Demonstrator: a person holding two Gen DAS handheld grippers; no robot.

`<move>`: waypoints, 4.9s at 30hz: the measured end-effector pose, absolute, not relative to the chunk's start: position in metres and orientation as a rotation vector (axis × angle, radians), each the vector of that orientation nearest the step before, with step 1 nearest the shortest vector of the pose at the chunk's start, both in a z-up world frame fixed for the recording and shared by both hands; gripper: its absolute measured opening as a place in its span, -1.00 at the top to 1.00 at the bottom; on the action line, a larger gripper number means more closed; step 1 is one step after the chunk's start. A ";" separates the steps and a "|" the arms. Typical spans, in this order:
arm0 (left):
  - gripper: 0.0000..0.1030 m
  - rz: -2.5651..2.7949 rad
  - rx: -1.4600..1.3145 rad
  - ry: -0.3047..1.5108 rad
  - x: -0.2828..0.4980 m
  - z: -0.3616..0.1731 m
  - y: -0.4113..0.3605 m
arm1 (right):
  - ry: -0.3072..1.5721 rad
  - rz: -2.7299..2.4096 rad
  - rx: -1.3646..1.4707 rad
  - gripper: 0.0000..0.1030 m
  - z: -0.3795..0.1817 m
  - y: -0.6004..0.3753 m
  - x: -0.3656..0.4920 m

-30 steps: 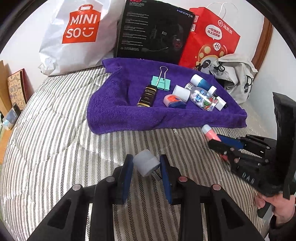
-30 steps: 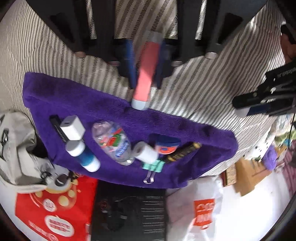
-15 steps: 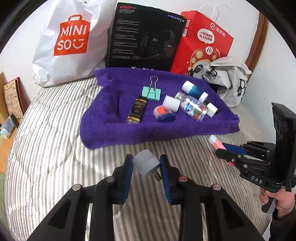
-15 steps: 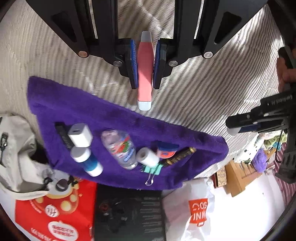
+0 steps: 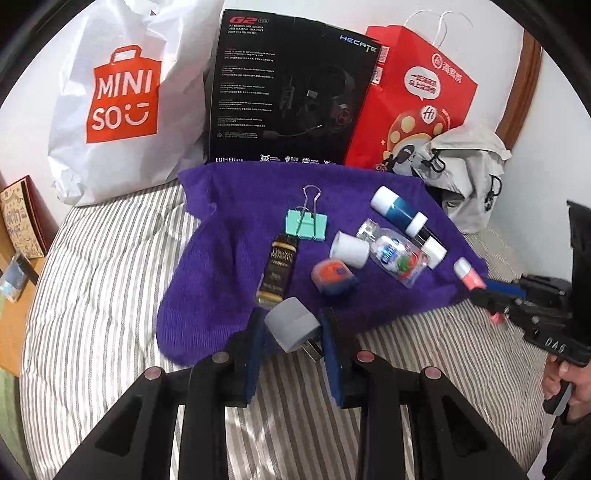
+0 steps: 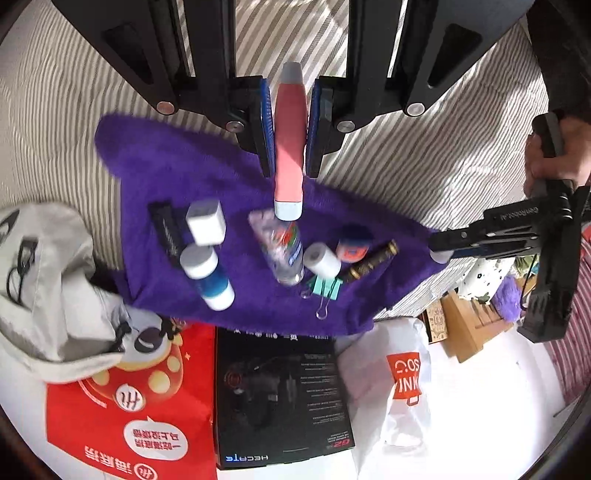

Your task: Organize rigid objects

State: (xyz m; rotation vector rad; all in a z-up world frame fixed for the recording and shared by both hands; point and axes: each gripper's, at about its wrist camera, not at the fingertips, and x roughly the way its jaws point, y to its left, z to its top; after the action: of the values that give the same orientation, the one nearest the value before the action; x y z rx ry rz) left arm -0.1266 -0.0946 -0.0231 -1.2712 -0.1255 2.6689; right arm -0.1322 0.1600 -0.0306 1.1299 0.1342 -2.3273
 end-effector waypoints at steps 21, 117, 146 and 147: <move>0.45 2.574 -1.420 0.015 -0.191 -0.051 -0.080 | 0.311 -2.258 1.254 0.68 -0.053 0.123 -0.256; -1.00 2.925 -1.356 0.117 -0.034 -0.015 0.002 | -0.087 -2.627 1.223 -1.00 -0.022 0.225 -0.043; -1.00 2.980 -1.252 0.062 -0.009 0.024 -0.003 | -0.049 -2.666 1.222 -1.00 -0.012 0.223 -0.035; -1.00 2.979 -1.256 0.064 -0.009 0.024 -0.003 | -0.050 -2.666 1.222 -1.00 -0.012 0.223 -0.035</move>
State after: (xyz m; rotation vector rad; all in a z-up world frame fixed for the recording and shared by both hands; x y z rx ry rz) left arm -0.0086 -0.0027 0.0238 -1.2563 0.0636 2.9791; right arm -0.0348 0.2229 -0.0123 1.2224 -0.0495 -2.6658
